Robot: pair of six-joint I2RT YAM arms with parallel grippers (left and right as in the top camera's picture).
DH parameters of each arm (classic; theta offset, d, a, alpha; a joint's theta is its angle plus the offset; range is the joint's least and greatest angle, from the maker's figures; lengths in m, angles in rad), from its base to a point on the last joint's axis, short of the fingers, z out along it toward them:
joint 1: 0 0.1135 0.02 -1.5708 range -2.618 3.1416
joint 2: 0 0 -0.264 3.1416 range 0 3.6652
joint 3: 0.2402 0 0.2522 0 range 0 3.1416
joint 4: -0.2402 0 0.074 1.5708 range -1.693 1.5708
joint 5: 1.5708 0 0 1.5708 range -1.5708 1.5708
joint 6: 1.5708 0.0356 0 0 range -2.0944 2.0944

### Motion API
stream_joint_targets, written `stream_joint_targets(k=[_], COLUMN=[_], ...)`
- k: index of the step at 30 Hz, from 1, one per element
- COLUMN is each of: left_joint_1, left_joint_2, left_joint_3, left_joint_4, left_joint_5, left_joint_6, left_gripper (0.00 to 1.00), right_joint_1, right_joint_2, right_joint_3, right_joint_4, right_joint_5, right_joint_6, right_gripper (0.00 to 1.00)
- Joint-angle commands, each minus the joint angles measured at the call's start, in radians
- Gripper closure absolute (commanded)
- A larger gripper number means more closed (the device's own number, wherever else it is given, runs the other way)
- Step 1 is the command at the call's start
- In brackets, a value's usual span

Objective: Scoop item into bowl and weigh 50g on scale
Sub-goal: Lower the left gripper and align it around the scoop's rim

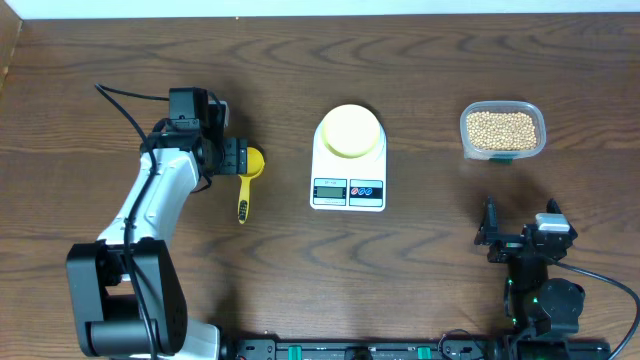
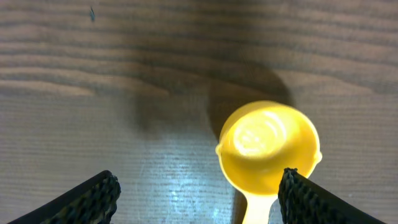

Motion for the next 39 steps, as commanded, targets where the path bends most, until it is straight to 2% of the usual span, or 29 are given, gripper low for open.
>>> stream_joint_targets(k=[1, 20, 39], left_joint_1=[0.003, 0.003, 0.003], left_joint_2=[0.033, 0.05, 0.05], left_joint_3=[0.021, 0.06, 0.216], left_joint_4=[-0.008, -0.037, -0.202], left_joint_5=[0.008, 0.009, 0.008], left_joint_6=[0.018, 0.017, 0.017], left_gripper=[0.16, 0.16, 0.16], right_joint_1=[0.009, 0.009, 0.009], right_joint_2=[-0.01, -0.01, -0.01], right_joint_3=[-0.001, -0.001, -0.001], right_joint_4=[-0.004, -0.004, -0.004], right_joint_5=[0.001, 0.001, 0.001], right_joint_6=[-0.008, -0.008, -0.008], right_gripper=[0.01, 0.01, 0.01])
